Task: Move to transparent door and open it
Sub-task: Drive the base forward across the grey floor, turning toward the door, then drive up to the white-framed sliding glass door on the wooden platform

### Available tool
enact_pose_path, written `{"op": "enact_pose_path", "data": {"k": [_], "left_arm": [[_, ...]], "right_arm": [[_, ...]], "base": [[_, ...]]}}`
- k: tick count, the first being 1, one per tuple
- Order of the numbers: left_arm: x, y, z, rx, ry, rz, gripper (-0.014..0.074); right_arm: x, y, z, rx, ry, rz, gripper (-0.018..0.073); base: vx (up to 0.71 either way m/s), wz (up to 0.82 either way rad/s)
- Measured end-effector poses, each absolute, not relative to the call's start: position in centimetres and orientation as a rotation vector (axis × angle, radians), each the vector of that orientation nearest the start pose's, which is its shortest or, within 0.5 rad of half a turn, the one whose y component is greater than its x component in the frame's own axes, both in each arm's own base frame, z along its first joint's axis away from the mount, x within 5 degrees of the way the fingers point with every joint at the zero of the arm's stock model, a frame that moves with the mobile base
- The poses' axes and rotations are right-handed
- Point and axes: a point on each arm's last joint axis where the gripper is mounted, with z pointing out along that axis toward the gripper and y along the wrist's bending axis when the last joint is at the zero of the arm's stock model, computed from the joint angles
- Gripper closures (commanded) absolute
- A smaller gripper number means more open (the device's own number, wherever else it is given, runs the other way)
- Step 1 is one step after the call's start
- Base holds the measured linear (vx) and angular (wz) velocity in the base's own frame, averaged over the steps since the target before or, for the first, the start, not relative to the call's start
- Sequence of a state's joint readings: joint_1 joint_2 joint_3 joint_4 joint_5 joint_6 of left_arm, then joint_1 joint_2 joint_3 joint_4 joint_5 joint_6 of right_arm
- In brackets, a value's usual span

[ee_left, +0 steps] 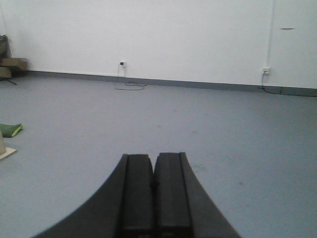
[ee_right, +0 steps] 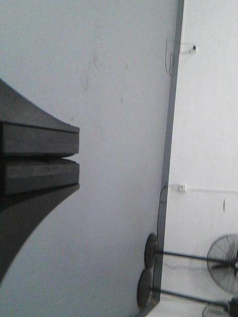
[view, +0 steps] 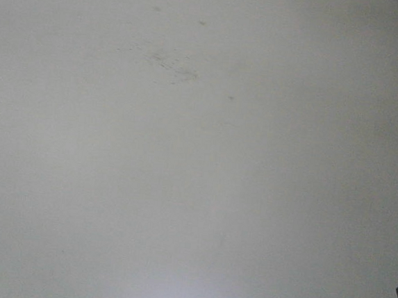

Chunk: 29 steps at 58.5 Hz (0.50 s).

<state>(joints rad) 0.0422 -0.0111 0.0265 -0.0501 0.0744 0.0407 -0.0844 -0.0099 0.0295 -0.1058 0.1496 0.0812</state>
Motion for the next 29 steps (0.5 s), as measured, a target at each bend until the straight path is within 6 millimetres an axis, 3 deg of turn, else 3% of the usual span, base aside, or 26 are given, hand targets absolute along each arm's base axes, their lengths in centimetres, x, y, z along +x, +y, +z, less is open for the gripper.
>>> {"op": "enact_pose_path", "data": {"k": [15,29], "left_arm": [[5.67,0.2,19.81,-0.038,1.573,0.023,0.0602],[5.67,0.2,19.81,-0.038,1.573,0.023,0.0602]], "right_arm": [[5.63,-0.62,19.02,0.062,1.652,-0.095,0.0564],[5.63,-0.62,19.02,0.062,1.652,-0.095,0.0564]], "base": [[0.67,0.55],[0.69,0.76]]}}
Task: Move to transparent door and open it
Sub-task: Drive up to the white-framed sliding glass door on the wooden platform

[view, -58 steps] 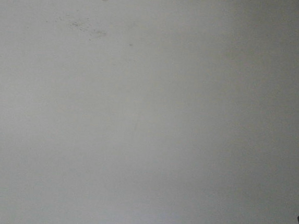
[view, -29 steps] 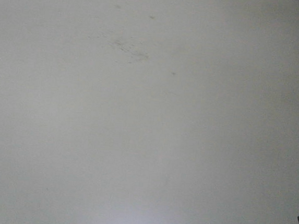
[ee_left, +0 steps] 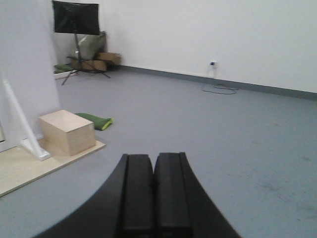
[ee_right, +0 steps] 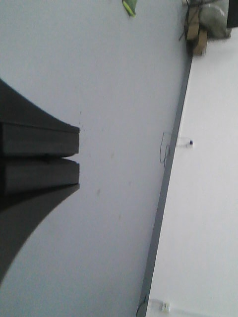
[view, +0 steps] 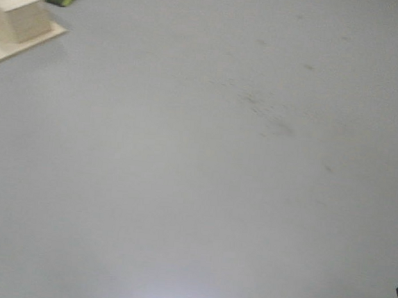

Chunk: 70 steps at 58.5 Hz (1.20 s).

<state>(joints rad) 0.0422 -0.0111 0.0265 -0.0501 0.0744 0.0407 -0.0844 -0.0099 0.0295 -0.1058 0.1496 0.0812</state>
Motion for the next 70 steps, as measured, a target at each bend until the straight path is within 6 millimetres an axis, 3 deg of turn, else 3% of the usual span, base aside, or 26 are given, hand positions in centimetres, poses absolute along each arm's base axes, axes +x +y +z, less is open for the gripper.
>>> {"op": "enact_pose_path", "data": {"k": [70], "left_arm": [[5.67,0.2,19.81,-0.038,1.573,0.023,0.0602]], "right_arm": [[5.63,-0.62,19.02,0.062,1.652,-0.095,0.0564]], "base": [[0.64,0.63]]}}
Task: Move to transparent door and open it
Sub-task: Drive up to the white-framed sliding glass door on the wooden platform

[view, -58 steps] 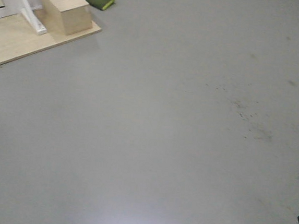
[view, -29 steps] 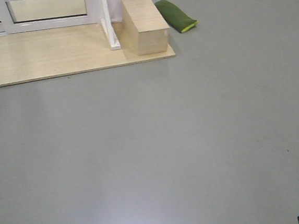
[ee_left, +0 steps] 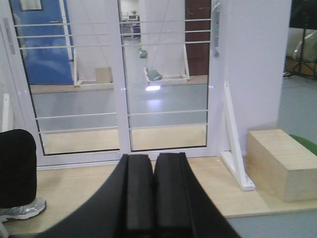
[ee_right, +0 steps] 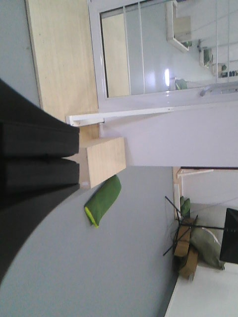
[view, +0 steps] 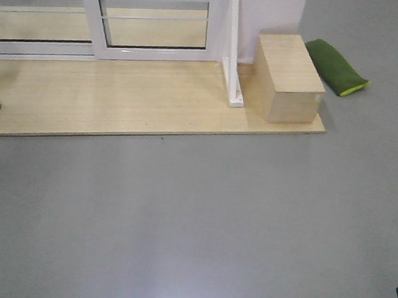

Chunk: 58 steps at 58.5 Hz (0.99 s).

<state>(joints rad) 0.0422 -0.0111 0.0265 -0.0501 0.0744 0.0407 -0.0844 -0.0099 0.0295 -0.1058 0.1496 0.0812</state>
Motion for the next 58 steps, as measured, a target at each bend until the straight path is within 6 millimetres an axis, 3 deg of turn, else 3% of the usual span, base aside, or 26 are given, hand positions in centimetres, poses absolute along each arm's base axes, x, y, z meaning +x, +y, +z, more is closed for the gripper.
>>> {"op": "enact_pose_path", "data": {"k": [25,58], "left_arm": [[5.67,0.2,19.81,-0.038,1.573,0.023,0.0602],[5.67,0.2,19.81,-0.038,1.573,0.023,0.0602]], "right_arm": [[5.63,-0.62,19.02,0.062,1.652,-0.095,0.0564],[5.63,-0.62,19.02,0.062,1.652,-0.095,0.0564]], "base": [[0.6,0.29],[0.59,-0.04]]}}
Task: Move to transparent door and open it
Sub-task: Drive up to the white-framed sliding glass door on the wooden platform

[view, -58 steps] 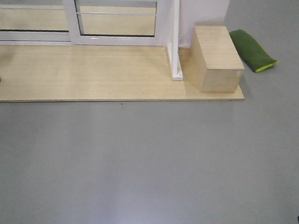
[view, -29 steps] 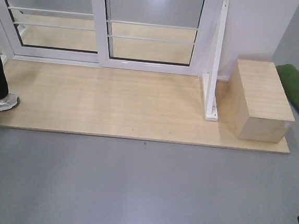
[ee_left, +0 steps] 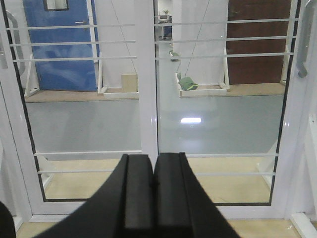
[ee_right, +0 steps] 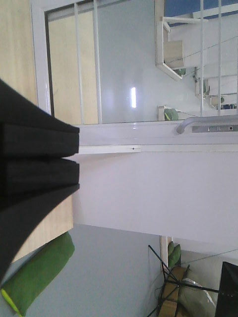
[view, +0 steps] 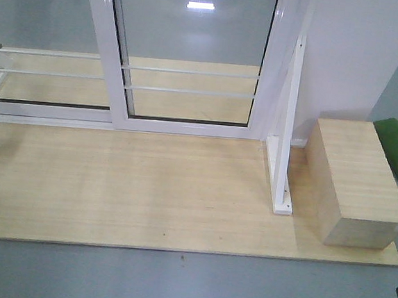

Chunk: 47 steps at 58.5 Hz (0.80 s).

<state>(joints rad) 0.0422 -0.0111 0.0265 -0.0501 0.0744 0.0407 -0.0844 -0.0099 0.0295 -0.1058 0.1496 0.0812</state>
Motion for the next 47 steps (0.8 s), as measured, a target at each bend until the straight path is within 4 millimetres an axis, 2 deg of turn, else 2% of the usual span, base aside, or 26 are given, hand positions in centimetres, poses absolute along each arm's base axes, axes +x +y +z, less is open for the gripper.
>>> {"op": "enact_pose_path", "data": {"k": [47], "left_arm": [[5.67,0.2,19.81,-0.038,1.573,0.023,0.0602]], "right_arm": [[5.63,-0.62,19.02,0.062,1.652,-0.095,0.0564]], "base": [[0.52,0.02]]}}
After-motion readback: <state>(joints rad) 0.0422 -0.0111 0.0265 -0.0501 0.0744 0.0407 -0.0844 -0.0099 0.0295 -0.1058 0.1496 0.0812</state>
